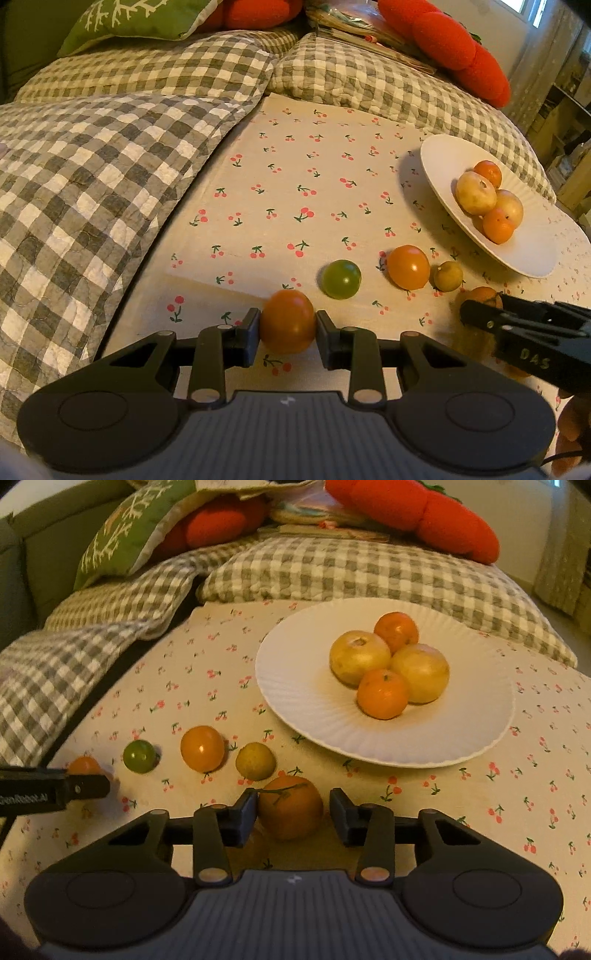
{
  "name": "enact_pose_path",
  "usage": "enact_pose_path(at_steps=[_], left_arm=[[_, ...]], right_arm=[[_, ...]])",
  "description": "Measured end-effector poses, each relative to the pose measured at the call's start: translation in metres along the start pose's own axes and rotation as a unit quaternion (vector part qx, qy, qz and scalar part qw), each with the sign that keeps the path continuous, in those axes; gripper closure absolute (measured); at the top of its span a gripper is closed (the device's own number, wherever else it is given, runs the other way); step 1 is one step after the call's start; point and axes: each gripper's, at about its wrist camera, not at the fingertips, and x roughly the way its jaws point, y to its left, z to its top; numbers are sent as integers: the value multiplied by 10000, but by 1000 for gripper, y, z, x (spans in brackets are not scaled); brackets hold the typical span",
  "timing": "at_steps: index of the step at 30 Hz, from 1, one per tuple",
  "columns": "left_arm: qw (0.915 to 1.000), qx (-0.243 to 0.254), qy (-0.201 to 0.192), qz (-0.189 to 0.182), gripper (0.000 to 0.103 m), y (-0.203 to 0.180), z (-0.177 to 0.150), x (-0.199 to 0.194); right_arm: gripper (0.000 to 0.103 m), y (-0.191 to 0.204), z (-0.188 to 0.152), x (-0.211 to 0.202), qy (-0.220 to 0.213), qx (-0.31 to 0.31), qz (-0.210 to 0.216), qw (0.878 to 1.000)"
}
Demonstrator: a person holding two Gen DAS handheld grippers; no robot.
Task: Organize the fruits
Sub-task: 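Grasp a red-orange tomato with the left gripper while the right gripper grasps a leafy mandarin, then carry the tomato and mandarin to the plate and lower them toward the fruit pile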
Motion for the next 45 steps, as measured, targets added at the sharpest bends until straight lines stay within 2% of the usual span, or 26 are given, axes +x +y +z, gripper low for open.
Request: enact_pose_path(at_steps=[7,20,30,35,40,45], left_arm=[[10000,15,-11,-62,81,-1,0,-1],[9999,0,-88,-139,81,-1,2,-3],[9993,122,-304,-190,81,-7,7,-14],[9990,17,-257,-370,81,-9,10,-16],[9981,31,-376,-494,81,-16,17,-22],[9965,-32,-347,-758,81,-18,22,-25]], right_arm=[[70,5,-2,-5,-118,-33,-78,9999],[70,2,4,-17,-271,181,122,9994],[70,-9,10,-39,-364,530,651,9958],[70,-13,14,-52,-495,663,851,9929],[70,-21,18,-62,-558,846,1062,9892],[70,-34,21,-65,-639,1028,1108,9864]])
